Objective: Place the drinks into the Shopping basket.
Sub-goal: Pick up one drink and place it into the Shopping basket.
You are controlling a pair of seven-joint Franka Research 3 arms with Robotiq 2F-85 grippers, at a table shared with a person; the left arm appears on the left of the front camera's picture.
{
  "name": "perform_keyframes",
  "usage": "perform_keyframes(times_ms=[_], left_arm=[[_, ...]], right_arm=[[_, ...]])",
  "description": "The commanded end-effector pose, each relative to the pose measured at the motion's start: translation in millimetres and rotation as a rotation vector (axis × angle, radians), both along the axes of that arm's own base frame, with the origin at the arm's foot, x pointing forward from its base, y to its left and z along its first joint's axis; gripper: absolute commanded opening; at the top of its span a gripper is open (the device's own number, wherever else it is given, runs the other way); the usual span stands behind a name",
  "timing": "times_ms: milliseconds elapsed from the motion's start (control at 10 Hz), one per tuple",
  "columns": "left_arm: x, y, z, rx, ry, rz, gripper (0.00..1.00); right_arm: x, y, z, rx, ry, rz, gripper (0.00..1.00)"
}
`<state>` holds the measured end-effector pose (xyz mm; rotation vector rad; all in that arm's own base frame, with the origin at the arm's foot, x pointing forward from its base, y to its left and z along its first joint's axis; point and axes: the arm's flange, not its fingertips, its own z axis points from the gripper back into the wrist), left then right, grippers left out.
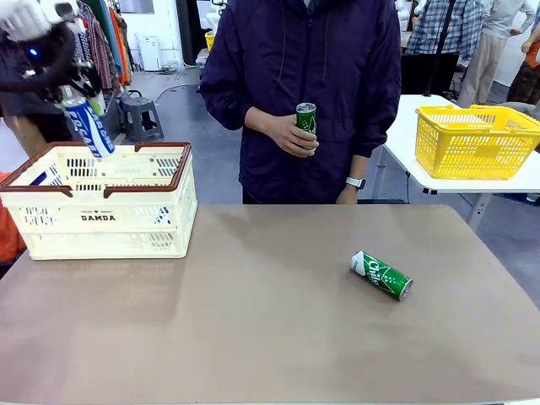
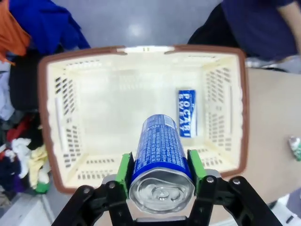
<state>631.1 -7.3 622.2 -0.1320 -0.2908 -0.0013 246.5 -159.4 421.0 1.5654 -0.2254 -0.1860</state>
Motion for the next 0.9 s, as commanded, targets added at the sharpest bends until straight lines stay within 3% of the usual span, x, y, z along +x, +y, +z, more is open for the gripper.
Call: perform_keyframes(times_ms=[0,300,600,800], left_arm=[[19.5,-11.1,-32.6,0.085,0.035,-0.01,0.0],[24.2,-25.4,-109.4,0.09,0.114,-0.047,0.0],[14.7,-32.8,-148.1,0.131,0.143,-0.031,0.0],[11.8,-33.6,-156.8,0.138,0.155,-0.03,0.0]], right_arm=[[0.9,0.5,6.9,0.021,0.013,-0.006,1.0],[0.9,0.5,6.9,0.021,0.013,-0.006,1.0],[0.9,0.5,6.9,0.021,0.013,-0.006,1.0],[0.9,0.5,6.9,0.021,0.013,-0.006,1.0]])
